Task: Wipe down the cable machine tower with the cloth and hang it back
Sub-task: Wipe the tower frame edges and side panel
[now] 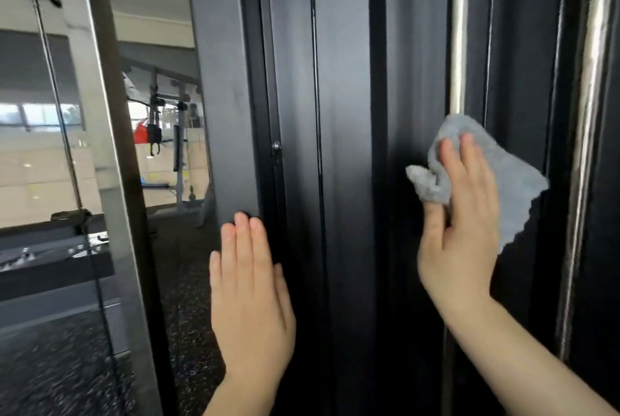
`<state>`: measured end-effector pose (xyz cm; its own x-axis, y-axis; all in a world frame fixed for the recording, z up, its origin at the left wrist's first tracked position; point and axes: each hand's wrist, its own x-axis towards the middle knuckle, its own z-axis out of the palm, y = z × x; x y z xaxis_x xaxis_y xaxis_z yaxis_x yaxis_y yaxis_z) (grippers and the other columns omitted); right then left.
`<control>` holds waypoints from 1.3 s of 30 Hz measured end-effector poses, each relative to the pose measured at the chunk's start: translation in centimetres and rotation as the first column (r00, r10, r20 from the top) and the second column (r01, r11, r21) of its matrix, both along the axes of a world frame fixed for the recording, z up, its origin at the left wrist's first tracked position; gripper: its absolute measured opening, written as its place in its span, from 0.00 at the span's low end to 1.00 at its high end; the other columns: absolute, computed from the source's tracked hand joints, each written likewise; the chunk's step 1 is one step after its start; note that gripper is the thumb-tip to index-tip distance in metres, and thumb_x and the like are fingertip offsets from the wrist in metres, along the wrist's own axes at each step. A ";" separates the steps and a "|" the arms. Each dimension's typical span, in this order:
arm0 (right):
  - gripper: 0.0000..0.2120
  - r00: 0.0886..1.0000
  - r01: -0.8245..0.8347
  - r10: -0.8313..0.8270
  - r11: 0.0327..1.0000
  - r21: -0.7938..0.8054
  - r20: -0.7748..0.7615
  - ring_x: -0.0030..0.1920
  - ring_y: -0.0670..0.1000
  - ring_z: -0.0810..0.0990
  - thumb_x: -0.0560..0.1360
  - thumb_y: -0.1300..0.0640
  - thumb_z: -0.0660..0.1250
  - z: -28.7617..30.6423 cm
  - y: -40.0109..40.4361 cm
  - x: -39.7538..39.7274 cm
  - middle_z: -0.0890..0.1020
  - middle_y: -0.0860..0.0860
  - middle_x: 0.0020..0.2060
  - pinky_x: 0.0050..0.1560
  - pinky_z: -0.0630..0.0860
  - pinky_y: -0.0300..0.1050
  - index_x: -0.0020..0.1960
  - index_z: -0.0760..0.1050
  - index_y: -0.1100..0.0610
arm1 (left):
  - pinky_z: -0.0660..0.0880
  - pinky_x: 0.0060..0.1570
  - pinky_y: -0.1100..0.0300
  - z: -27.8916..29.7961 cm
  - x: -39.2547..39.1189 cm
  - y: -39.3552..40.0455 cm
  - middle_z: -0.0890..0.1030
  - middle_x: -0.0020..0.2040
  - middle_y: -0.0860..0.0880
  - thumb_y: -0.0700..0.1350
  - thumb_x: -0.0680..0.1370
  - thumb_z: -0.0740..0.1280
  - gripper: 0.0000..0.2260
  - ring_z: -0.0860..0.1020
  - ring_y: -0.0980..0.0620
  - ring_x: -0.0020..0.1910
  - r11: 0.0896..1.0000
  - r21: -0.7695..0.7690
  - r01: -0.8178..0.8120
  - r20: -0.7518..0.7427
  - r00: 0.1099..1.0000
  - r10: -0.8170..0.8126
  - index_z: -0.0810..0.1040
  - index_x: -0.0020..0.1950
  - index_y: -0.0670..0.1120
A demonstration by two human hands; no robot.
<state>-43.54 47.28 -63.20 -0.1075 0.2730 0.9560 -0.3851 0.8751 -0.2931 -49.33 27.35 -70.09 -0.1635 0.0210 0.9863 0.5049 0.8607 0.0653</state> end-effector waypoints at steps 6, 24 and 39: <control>0.25 0.999 0.032 -0.027 0.933 0.358 -0.018 0.76 0.54 0.55 0.76 0.66 0.60 4.0 -2.4 -1.9 0.62 0.51 0.73 0.75 0.51 0.55 0.72 0.64 0.56 | 0.51 0.75 0.50 -0.1 -0.1 -0.1 0.50 0.80 0.45 0.43 0.79 0.54 0.32 0.46 0.49 0.79 1.000 -0.010 -0.011 0.007 1.000 0.011 0.44 0.80 0.44; 0.24 0.976 0.055 -0.104 0.967 0.247 0.192 0.77 0.56 0.51 0.76 0.58 0.57 1.8 -4.0 -8.2 0.57 0.49 0.76 0.68 0.60 0.66 0.71 0.62 0.45 | 0.76 0.46 0.48 5.4 -2.8 -2.6 0.61 0.68 0.34 0.53 0.83 0.46 0.21 0.73 0.35 0.52 0.950 -0.250 -0.185 -0.201 0.970 0.136 0.67 0.58 0.37; 0.20 0.951 -0.302 0.301 0.953 0.001 0.076 0.70 0.40 0.67 0.78 0.54 0.57 34.7 -7.4 0.8 0.68 0.36 0.69 0.66 0.67 0.39 0.69 0.64 0.42 | 0.49 0.77 0.49 48.1 3.1 -2.7 0.52 0.80 0.44 0.45 0.80 0.59 0.29 0.48 0.47 0.79 0.970 -0.230 0.082 -0.040 0.995 -0.093 0.54 0.80 0.42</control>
